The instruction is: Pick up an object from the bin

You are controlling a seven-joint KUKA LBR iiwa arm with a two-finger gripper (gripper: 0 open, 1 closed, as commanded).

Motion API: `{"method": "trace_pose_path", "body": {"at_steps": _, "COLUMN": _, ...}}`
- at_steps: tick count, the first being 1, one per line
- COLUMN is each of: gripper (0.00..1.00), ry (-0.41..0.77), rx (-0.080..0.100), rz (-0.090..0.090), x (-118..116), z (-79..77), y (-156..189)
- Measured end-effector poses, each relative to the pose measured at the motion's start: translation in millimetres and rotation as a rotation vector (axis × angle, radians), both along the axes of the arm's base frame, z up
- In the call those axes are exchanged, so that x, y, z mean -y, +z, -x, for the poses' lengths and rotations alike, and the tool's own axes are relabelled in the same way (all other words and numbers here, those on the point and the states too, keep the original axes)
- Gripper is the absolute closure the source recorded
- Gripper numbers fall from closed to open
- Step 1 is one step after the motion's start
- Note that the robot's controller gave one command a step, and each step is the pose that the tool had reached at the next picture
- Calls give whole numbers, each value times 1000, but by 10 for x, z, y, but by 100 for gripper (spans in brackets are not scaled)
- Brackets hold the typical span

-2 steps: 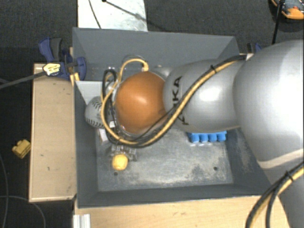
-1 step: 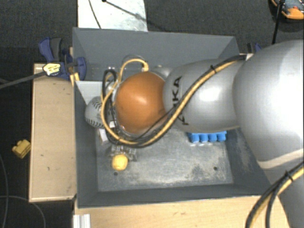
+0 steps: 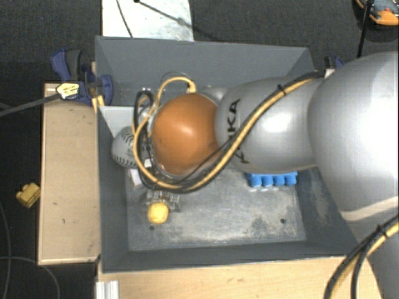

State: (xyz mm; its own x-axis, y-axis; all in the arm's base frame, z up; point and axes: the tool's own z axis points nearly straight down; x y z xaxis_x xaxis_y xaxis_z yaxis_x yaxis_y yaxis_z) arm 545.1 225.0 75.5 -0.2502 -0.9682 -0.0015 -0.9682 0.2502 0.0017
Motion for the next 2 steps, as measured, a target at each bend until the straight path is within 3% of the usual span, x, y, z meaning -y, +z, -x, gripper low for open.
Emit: {"method": "trace_pose_path", "body": {"at_steps": 2, "gripper": 100, "ry": -1, "rx": 3, "rz": -1, "x": -5, "z": -8, "y": 252}}
